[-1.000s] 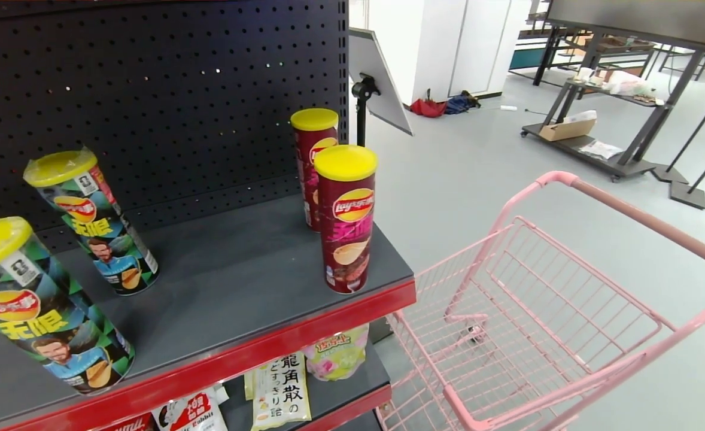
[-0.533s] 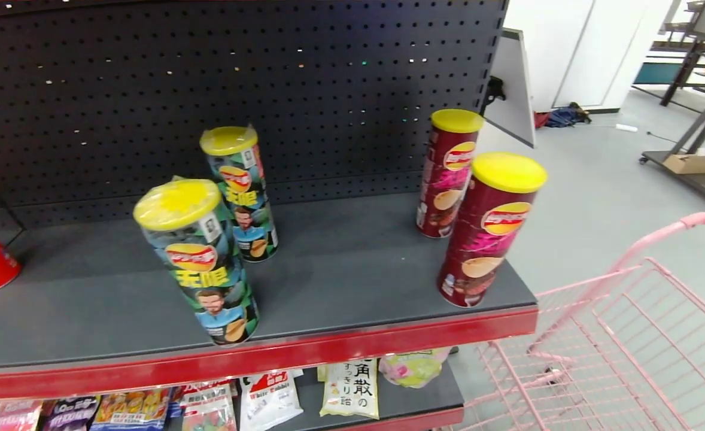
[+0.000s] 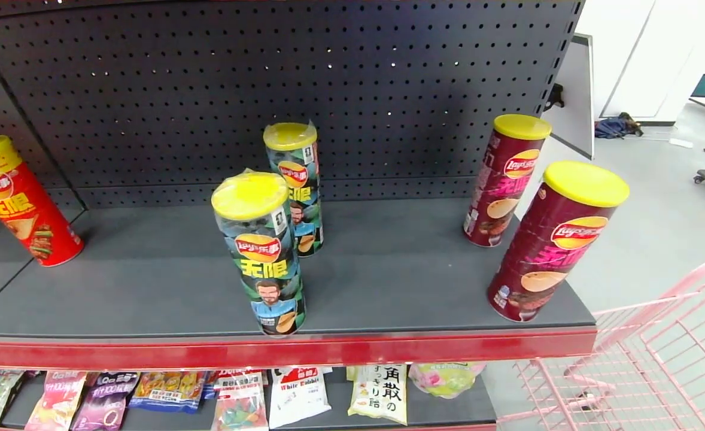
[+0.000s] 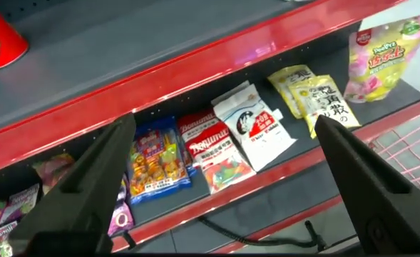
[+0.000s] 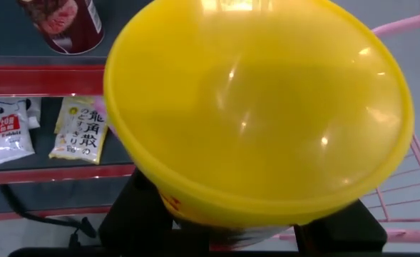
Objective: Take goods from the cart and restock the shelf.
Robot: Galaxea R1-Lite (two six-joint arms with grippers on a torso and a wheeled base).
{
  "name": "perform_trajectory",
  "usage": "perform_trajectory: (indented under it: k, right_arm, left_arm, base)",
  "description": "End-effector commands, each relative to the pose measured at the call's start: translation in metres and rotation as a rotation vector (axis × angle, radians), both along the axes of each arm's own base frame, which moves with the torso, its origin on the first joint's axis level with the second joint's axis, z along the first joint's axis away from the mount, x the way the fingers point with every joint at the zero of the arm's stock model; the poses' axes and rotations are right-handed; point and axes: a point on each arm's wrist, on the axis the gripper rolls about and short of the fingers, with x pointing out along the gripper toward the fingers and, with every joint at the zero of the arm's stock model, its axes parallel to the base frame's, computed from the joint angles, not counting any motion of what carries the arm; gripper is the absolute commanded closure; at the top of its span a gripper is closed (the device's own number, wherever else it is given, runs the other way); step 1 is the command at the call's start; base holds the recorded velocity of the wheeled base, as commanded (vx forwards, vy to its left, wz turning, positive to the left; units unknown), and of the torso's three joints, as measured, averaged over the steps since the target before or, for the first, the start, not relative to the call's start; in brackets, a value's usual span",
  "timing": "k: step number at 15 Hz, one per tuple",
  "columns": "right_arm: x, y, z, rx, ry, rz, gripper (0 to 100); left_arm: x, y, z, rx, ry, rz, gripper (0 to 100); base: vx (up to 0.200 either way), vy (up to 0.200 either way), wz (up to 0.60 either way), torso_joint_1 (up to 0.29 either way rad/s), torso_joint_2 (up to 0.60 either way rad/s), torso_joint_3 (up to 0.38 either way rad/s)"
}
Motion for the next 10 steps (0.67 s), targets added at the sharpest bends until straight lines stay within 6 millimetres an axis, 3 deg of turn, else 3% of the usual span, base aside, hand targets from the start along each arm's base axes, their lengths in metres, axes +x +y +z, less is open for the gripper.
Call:
perform_trajectory:
  k: [1,4,7,10]
  right_arm:
    - [-0.0063,-0.0005,-0.0019,0.003,-0.031,0.001,100]
    - [-0.0072,-0.0006,-0.0066,0.001,-0.028,0.000,100]
    - [-0.0086,-0.0007,-0.0089,-0.001,-0.029,-0.001,100]
    - [-0.0097,-0.0008,-0.0097,-0.001,-0.031,-0.001,100]
  left_arm:
    - [-0.0001,-0.0001,0.0003,0.000,-0.002,-0.005,0]
    - [-0.0001,-0.0001,0.0003,0.025,-0.009,-0.009,0]
    - [-0.0001,-0.0001,0.0003,0.023,-0.008,-0.009,0]
    - [-0.0001,-0.0001,0.0003,0.024,-0.009,-0.010,0]
  base:
    - [0.000,0.000,0.00,0.000,0.00,0.000]
    - [0.000,0.000,0.00,0.000,0.00,0.000]
    - [-0.200,0.000,0.00,0.006,0.00,-0.002]
    - [0.000,0.000,0.00,0.000,0.00,0.000]
